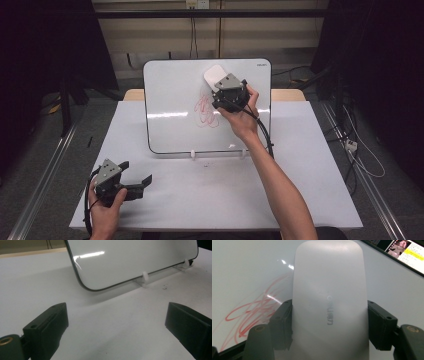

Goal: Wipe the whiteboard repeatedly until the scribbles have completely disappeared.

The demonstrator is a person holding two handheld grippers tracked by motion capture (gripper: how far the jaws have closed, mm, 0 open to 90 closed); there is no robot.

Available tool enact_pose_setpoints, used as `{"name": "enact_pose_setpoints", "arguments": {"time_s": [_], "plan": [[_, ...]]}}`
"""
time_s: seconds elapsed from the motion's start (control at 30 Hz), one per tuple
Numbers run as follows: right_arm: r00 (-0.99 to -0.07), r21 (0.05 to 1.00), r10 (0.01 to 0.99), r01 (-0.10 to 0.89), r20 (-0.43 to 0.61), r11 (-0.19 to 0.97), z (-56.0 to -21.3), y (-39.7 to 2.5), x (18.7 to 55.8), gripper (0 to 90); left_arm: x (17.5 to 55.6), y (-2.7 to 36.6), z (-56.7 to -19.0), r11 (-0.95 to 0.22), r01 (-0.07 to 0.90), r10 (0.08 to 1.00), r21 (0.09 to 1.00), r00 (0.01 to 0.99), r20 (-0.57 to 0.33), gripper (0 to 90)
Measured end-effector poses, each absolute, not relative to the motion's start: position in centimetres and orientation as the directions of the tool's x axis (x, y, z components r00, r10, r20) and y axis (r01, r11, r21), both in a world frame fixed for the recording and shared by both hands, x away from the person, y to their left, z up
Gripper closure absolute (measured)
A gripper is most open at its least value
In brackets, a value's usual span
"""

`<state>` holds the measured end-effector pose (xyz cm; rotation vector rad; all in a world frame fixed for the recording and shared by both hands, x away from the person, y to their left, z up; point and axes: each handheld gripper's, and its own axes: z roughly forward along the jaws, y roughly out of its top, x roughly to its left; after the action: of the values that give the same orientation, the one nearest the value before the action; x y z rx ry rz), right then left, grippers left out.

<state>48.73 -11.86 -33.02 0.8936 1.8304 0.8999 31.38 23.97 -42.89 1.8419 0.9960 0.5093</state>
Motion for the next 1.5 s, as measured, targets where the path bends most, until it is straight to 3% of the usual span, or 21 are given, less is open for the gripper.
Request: {"name": "enact_pose_setpoints", "arguments": {"time_s": [0.57, 1.5], "plan": [[-0.306, 0.870, 0.878, 0.220, -0.368, 0.441, -32.0, -12.4, 49.6, 31.7, 31.3, 23.7, -42.9, -0.228, 0.413, 0.805, 0.882, 0.589, -0.068, 4.8], [-0.428, 0.818, 0.785, 0.156, -0.448, 0.553, -36.5, -7.2, 45.9, 31.8, 31.3, 23.5, -42.9, -0.229, 0.410, 0.803, 0.883, 0.593, -0.067, 4.8]]}}
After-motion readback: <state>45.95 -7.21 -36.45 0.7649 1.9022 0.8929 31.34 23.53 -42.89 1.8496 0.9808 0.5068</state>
